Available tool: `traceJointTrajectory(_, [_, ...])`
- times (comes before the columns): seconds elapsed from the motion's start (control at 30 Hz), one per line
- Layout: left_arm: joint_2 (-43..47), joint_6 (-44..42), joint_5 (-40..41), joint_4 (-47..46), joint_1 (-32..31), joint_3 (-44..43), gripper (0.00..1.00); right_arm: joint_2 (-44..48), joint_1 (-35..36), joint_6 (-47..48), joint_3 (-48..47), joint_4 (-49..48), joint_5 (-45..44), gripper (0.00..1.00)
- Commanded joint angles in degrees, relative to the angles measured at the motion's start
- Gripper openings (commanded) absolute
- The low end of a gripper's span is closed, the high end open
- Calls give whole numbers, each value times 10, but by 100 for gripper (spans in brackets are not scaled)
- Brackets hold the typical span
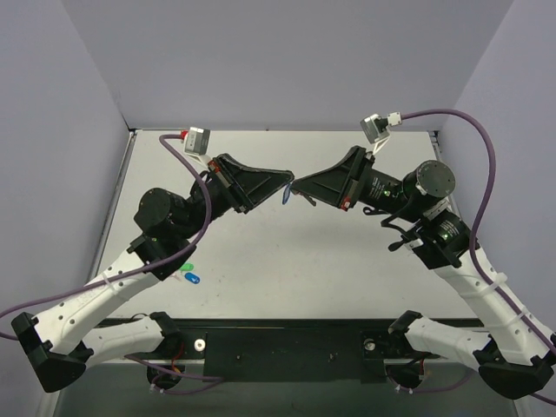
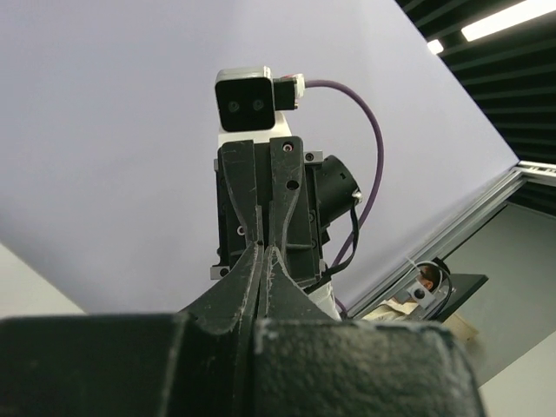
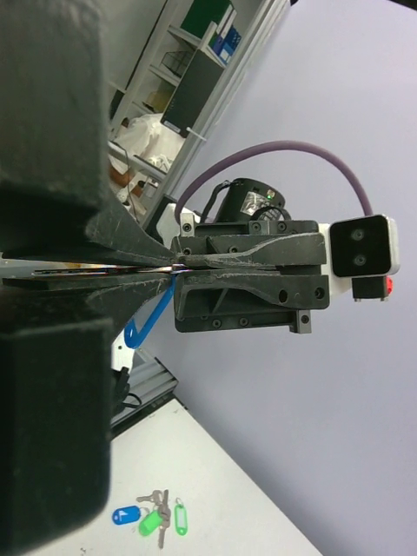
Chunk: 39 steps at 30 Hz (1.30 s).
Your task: Remove the keys from the keyring
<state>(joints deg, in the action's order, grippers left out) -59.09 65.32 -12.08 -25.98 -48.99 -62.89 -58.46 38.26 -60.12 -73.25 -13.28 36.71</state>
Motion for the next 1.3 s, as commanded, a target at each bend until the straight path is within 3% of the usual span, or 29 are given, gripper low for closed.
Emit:
traceJointTrajectory(0.0, [35,-27,-54,23,-8,-23,0,14,1,35,-2,39,-7,0])
traceJointTrajectory(0.27, [26,-63,-144,75,-8,-57,0,40,1,77,12,108,0,0])
traceJointTrajectory(0.6, [-24,-56,-319,88,-8,-118,0,76,1,124,27,207,6,0])
traceJointTrajectory(0.9, [-42,-71,-350,144,-7,-149,0,91,0,154,26,253,4,0])
traceJointTrajectory(0.93, [-40,-75,-336,150,-6,-152,5,92,1,155,27,255,2,0])
traceJointTrajectory(0.97, [-36,-82,-326,159,-4,-152,28,93,0,155,29,256,-1,0])
traceJointTrajectory(1.07, [-20,-89,-257,169,0,-142,73,97,0,156,30,259,-8,0])
traceJointTrajectory(1.27, [19,-87,-118,195,22,-111,75,99,0,149,25,262,-49,0])
